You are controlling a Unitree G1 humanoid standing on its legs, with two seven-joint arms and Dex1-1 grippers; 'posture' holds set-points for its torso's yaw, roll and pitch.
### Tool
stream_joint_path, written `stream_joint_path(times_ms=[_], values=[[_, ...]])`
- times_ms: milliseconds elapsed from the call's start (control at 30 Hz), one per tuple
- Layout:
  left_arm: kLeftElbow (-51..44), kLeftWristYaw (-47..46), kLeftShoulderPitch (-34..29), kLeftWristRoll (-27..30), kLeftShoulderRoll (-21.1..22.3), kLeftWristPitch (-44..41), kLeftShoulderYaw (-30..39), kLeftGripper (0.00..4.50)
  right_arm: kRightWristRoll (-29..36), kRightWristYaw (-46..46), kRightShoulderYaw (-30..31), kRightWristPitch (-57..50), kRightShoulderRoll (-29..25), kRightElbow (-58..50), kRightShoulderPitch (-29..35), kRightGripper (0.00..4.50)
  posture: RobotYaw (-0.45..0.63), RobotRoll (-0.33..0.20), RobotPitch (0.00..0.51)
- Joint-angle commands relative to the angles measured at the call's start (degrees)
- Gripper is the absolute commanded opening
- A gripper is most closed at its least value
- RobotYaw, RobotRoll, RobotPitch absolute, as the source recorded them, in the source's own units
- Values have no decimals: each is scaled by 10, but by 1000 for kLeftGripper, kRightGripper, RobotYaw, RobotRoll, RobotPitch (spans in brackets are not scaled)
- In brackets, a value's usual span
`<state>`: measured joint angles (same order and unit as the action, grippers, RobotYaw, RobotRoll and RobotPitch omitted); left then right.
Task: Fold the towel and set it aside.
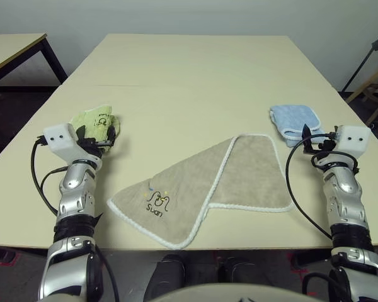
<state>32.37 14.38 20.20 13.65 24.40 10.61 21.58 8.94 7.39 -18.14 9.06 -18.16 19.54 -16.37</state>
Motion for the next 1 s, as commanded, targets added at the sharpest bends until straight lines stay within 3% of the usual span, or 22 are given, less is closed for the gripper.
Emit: stream_joint_path(times_ms=[33, 367, 533, 633, 833, 1000], values=[[4, -3, -10, 1, -5, 4, 1, 4446, 2, -1, 3, -13, 0, -23, 7, 4500, 41, 0, 28], [-22, 10, -12, 2, -2, -2, -5, 4446, 15, 15, 2, -61, -12, -80, 11, 4500, 50, 0, 30], [-69, 76, -14, 32, 10, -25, -12, 4446, 40, 60, 16, -204, -54, -147, 2, 4500, 64, 0, 32], [-105, 124, -15, 52, 24, -55, -21, 4446, 75, 119, 23, -285, -95, -159, -22, 4500, 81, 0, 34], [-181, 275, -24, 119, 93, -149, -43, 4446, 89, 224, 95, -460, -191, -170, -99, 4500, 96, 0, 22], [-225, 386, -28, 155, 137, -218, -74, 4446, 92, 263, 148, -589, -221, -149, -184, 4500, 130, 0, 24]])
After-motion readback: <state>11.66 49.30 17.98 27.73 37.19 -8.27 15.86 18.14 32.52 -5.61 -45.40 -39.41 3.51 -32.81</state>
